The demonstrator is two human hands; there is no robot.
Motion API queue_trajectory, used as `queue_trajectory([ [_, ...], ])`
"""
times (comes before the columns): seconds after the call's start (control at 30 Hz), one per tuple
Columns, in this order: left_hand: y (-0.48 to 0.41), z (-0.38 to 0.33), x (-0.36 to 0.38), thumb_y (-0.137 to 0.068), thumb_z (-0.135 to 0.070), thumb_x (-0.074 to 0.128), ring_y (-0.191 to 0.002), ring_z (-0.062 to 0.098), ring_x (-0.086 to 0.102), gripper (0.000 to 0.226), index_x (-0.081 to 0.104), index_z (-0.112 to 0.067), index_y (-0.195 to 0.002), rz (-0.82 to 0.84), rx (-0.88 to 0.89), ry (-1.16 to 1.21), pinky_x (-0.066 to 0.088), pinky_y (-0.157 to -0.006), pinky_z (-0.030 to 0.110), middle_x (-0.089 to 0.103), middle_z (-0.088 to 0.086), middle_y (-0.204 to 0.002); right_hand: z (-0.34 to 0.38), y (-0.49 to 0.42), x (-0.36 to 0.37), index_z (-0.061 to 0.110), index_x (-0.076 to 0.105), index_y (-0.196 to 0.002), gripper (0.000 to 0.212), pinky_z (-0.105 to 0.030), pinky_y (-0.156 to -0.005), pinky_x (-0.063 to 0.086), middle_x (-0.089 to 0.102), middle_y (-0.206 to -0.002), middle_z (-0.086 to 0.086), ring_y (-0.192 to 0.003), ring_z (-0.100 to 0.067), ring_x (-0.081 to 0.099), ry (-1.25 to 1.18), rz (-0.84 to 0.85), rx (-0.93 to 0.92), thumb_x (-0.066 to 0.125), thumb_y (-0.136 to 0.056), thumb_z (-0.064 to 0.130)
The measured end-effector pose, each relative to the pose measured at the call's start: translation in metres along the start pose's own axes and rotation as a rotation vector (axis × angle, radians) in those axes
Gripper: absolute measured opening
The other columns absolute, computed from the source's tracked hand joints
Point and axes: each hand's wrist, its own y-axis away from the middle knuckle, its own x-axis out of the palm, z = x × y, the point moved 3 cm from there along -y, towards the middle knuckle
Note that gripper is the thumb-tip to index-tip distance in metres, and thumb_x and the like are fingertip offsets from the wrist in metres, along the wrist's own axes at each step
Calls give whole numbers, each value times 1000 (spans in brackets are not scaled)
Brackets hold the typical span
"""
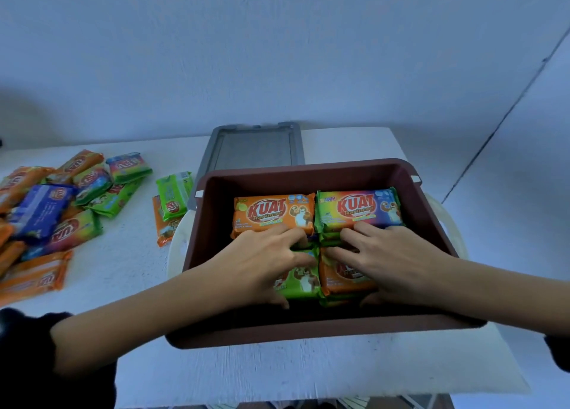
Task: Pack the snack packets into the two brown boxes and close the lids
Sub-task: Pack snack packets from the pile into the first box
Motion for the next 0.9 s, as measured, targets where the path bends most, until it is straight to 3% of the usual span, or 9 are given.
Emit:
queue_trajectory([
  [0.13, -4, -5, 5, -82, -43, 63, -127, 16, 30, 71, 27, -28, -141, 39, -32, -12, 41, -75, 28, 26, -3, -141, 7, -8, -2, 12, 21, -135, 74, -35, -73, 43, 31, -133, -11, -117, -26, 38, 89, 26, -22, 63, -82, 42],
  [0.2, -3, -5, 6, -82, -41, 64, -126, 16, 30, 68, 29, -26, -139, 38, -48, -6, 38, -72, 27, 26, -2, -140, 9, -14, 1, 8, 28, -126, 65, -35, -61, 38, 40, -123, -14, -107, -28, 46, 137, -63, -30, 67, -79, 32],
  [0.27, -2, -4, 7, -81, -41, 66, -123, 16, 33, 65, 35, -23, -135, 17, -66, 20, 36, -69, 27, 30, -2, -138, 8, -17, 7, 7, 37, -103, 53, -32, -44, 36, 57, -96, -12, -77, -25, 58, 229, -203, -40, 73, -66, 21],
  [0.33, 0, -2, 7, -79, -42, 66, -122, 15, 35, 64, 37, -22, -132, -4, -88, 41, 35, -70, 25, 33, -3, -136, 7, -21, 13, 10, 37, -89, 44, -27, -35, 33, 60, -74, -10, -56, -23, 56, 254, -324, -42, 69, -58, 13],
  [0.43, 2, -1, 8, -80, -44, 65, -122, 15, 36, 63, 37, -19, -131, -18, -117, 60, 38, -75, 25, 33, -3, -135, 9, -23, 20, 10, 38, -87, 43, -26, -35, 28, 61, -73, -9, -54, -23, 56, 252, -396, -50, 69, -58, 12],
  [0.6, 4, -2, 8, -81, -44, 62, -122, 14, 36, 62, 36, -19, -131, -32, -125, 58, 33, -70, 23, 34, -3, -134, 7, -22, 22, 10, 38, -88, 50, -26, -36, 30, 59, -75, -9, -58, -23, 55, 207, -429, -18, 74, -54, 15],
  [0.77, 4, -3, 8, -81, -46, 62, -121, 14, 36, 64, 33, -20, -132, -72, -128, 53, 42, -81, 27, 34, -3, -133, 10, -21, 17, 11, 38, -87, 31, -27, -37, 30, 58, -73, -7, -57, -22, 55, 238, -404, -29, 54, -61, 15],
  [0.9, 4, -3, 9, -81, -47, 62, -122, 15, 35, 66, 32, -20, -134, -81, -122, 65, 42, -87, 28, 34, -3, -134, 9, -21, 12, 9, 40, -96, 60, -29, -41, 29, 59, -85, -9, -68, -23, 57, 222, -258, -31, 77, -52, 27],
])
